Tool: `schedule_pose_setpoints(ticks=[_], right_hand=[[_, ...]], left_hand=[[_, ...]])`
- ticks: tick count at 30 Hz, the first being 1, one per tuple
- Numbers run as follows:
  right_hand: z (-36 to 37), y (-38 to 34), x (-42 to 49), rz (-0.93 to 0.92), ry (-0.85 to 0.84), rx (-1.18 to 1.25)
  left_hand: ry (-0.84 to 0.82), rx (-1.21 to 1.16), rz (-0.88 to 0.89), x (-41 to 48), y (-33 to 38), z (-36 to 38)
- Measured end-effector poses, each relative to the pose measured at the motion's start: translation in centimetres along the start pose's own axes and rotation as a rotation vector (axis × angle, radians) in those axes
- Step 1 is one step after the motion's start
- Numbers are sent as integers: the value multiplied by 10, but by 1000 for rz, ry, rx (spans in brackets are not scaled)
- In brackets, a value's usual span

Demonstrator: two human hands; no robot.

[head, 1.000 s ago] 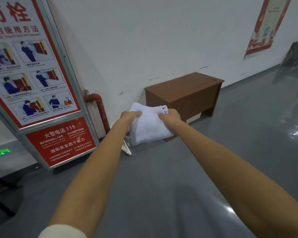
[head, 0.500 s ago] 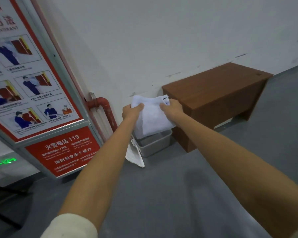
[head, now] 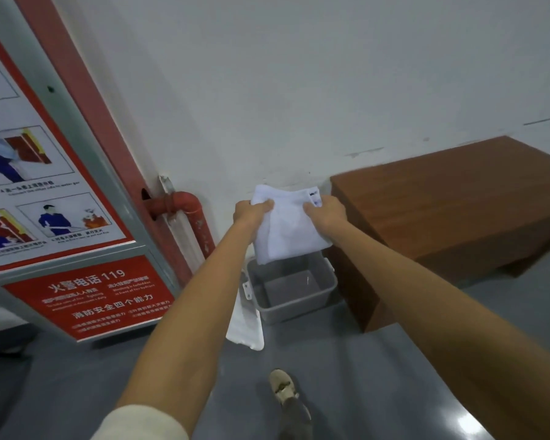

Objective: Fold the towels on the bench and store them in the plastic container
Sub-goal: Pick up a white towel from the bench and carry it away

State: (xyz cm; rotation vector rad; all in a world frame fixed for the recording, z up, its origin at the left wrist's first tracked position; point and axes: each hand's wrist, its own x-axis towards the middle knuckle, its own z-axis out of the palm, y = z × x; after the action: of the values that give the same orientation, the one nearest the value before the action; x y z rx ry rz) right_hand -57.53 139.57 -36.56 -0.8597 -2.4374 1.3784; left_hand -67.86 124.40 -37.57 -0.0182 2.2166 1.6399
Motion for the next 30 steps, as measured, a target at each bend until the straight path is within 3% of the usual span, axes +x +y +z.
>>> schedule_pose_setpoints(ticks=[8,14,20,30], right_hand=[[91,2,230,1,-93,-91],[156,35,334,56,-172,-89],[229,107,394,116,-266,-113],[364,307,476,200,-289,-145]], left_hand=[[-45,86,-162,236,-2,13],[-59,80,-322,353,-39,19],[-25,96,-403,432,-136,45],[64,121,-484,545,-340,124]])
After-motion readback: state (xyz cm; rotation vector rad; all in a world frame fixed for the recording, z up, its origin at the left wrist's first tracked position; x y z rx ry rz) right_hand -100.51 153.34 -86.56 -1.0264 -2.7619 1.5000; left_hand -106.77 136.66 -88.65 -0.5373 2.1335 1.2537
